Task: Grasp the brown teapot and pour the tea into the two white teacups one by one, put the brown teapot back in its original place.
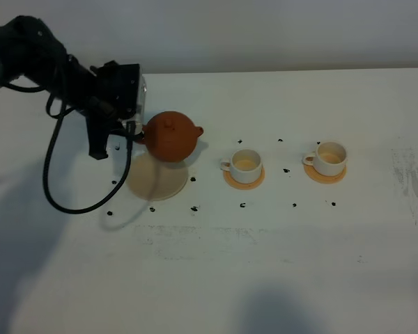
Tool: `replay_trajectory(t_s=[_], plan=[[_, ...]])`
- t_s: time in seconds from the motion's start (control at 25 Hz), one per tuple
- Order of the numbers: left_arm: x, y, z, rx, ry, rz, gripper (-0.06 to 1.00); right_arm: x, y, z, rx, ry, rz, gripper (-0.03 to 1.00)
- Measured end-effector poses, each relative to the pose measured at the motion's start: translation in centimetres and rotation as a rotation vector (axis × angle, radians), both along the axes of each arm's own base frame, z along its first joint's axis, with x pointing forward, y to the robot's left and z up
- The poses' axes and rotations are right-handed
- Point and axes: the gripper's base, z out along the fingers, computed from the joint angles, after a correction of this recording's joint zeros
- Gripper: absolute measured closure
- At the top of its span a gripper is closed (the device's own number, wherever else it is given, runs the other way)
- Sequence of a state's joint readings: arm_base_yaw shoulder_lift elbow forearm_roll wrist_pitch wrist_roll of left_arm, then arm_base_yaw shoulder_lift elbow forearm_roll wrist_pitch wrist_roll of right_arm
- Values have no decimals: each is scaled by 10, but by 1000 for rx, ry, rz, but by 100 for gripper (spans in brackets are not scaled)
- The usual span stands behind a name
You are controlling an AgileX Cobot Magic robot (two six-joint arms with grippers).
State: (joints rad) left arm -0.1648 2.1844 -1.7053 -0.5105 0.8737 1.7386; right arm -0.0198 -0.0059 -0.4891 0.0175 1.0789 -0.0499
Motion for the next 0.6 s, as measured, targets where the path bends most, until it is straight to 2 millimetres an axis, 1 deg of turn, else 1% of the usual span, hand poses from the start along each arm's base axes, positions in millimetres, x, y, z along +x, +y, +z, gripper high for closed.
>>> replay_trajectory(t_s=[0.28,0.4,0.6], plan=[[7,-31,22,41,-85,-54,87,0,0,0,0,0,0,75],[11,-42,24,62,-107,-74,87,0,0,0,0,0,0,75],[19,-59,16,101,-133,-110,87,0,0,0,0,0,0,75]])
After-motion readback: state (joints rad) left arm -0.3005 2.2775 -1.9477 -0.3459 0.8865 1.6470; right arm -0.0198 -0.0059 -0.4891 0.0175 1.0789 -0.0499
